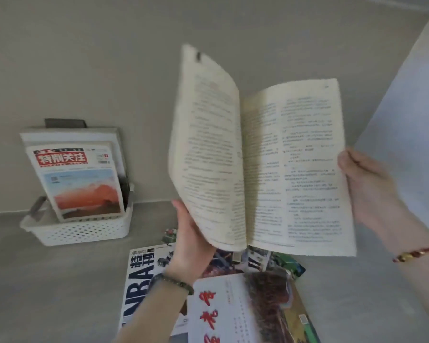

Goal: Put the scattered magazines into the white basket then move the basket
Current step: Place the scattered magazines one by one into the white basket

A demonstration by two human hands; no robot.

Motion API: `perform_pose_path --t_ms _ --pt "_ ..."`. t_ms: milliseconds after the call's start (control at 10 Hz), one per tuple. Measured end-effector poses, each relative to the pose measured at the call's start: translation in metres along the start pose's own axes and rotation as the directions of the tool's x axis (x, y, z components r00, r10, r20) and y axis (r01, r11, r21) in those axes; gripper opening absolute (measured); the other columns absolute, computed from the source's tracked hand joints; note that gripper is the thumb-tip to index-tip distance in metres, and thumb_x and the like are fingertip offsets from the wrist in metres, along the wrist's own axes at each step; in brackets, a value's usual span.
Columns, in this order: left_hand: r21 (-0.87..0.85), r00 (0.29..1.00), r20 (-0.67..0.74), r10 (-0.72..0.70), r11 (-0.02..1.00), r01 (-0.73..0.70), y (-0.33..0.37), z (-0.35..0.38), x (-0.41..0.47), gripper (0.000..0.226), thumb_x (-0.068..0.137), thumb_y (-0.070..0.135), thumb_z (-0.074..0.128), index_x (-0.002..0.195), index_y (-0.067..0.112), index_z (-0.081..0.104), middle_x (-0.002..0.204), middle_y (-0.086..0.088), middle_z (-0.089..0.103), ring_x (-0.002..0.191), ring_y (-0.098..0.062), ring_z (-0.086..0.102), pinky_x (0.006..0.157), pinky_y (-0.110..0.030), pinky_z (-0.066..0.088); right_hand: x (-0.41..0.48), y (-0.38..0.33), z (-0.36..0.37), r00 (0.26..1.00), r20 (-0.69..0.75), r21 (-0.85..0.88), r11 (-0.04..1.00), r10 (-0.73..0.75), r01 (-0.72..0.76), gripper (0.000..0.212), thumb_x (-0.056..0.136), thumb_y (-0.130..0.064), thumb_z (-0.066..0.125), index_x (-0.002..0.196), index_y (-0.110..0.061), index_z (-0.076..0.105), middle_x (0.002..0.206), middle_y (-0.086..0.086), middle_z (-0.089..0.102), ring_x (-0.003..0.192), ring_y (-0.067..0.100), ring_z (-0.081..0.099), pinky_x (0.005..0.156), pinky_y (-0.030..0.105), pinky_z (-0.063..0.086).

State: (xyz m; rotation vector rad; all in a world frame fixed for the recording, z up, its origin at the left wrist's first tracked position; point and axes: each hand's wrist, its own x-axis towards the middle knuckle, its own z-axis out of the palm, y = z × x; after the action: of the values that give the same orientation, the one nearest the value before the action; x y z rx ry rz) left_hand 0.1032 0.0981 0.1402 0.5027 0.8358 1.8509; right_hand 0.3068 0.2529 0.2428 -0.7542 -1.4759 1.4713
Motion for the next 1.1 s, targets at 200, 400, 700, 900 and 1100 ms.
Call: perform_pose_path --t_ms 200,400,700,900,1100 --pt "0.651 0.981 0.184 0.054 0.742 -0.162 0.059 -0.042 0.013 0.044 0.079 0.061 0.033 0.113 0.046 0.056 0.144 0.023 0.029 0.128 0.006 0.029 0.09 -0.005 0.037 0.001 0.103 0.099 0.956 0.089 0.195 0.936 0.281 -0.293 0.02 0.086 -0.022 0.05 0.084 -0.012 0.067 0.082 0.008 0.07 0.073 0.024 0.066 0.059 0.03 0.055" --pt "0.48 0.975 -0.216 0.055 0.876 0.057 0.098 -0.137 0.011 0.044 0.083 0.022 0.061 0.125 0.018 0.049 0.091 0.006 0.069 0.08 -0.013 0.067 0.07 -0.029 0.054 0.004 0.146 0.201 0.824 0.405 0.328 0.778 0.398 -0.537 0.044 0.094 -0.009 0.033 0.073 -0.014 0.072 0.086 0.023 0.066 0.065 0.016 0.07 0.05 0.021 0.054" --pt "0.485 0.866 -0.425 0.263 0.874 -0.027 0.181 -0.238 0.011 0.023 0.087 0.016 0.057 0.109 0.02 0.056 0.101 -0.004 0.067 0.072 -0.014 0.066 0.043 -0.025 0.051 0.027 0.153 0.328 0.869 0.407 -0.154 0.959 0.282 -0.239 0.01 0.089 -0.016 0.052 0.088 -0.012 0.06 0.097 0.003 0.066 0.07 0.012 0.07 0.057 0.021 0.05" --pt "0.713 0.766 -0.368 0.527 0.689 -0.131 0.254 -0.274 0.056 0.013 0.084 0.014 0.06 0.092 0.007 0.067 0.096 -0.007 0.071 0.087 -0.02 0.067 0.074 -0.033 0.056 0.077 0.145 0.409 0.968 0.251 -0.151 0.988 0.0 0.039 0.012 0.085 0.002 0.054 0.083 -0.004 0.064 0.081 0.007 0.068 0.06 0.011 0.069 0.055 0.014 0.052" --pt "0.832 0.75 -0.36 0.555 0.555 -0.012 0.261 -0.32 0.101 0.012 0.08 0.014 0.066 0.081 0.023 0.073 0.084 0.0 0.07 0.081 -0.016 0.063 0.074 -0.03 0.054 0.112 0.184 0.441 0.989 0.144 -0.297 0.954 0.015 0.029 0.023 0.085 -0.003 0.056 0.072 -0.019 0.065 0.064 -0.008 0.066 0.056 -0.01 0.063 0.042 0.004 0.04"
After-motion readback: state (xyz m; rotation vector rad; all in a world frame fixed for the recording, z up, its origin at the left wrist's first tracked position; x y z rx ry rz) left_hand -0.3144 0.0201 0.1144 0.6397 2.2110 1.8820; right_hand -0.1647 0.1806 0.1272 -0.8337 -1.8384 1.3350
